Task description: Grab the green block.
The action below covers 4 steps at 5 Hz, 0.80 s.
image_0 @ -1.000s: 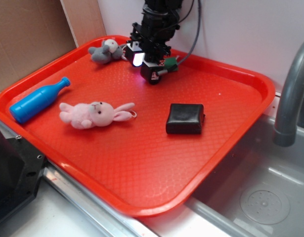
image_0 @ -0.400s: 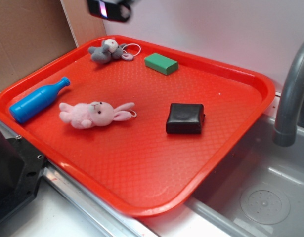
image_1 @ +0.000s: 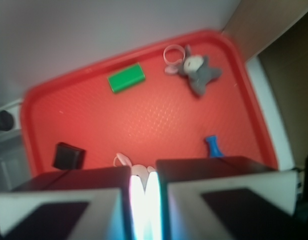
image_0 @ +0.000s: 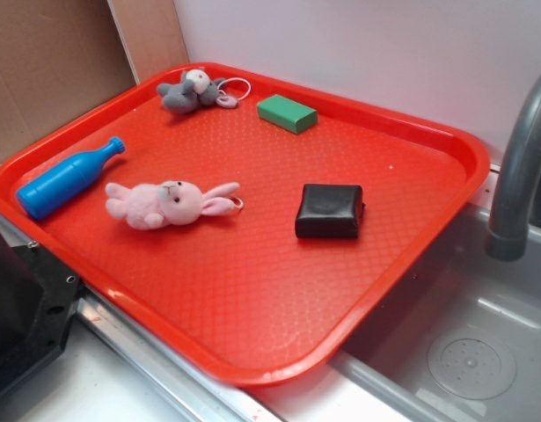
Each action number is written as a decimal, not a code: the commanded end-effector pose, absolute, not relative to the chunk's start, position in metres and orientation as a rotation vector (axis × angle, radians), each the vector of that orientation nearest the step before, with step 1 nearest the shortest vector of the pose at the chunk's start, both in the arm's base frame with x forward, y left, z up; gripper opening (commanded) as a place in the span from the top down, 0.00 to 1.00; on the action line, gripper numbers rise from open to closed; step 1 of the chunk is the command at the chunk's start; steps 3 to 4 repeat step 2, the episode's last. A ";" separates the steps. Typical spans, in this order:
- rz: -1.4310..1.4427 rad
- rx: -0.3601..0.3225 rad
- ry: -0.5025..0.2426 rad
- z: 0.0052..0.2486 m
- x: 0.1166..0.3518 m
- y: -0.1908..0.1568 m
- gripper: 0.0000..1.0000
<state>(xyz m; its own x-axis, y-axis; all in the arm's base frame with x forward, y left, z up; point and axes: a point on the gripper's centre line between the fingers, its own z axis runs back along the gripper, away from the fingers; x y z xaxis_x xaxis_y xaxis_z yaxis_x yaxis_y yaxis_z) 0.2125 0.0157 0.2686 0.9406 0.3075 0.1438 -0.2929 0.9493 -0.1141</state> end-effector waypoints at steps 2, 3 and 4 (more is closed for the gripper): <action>0.298 -0.011 -0.172 0.320 0.209 0.002 0.00; 0.298 -0.011 -0.172 0.320 0.209 0.002 0.00; 0.298 -0.011 -0.172 0.320 0.209 0.002 0.00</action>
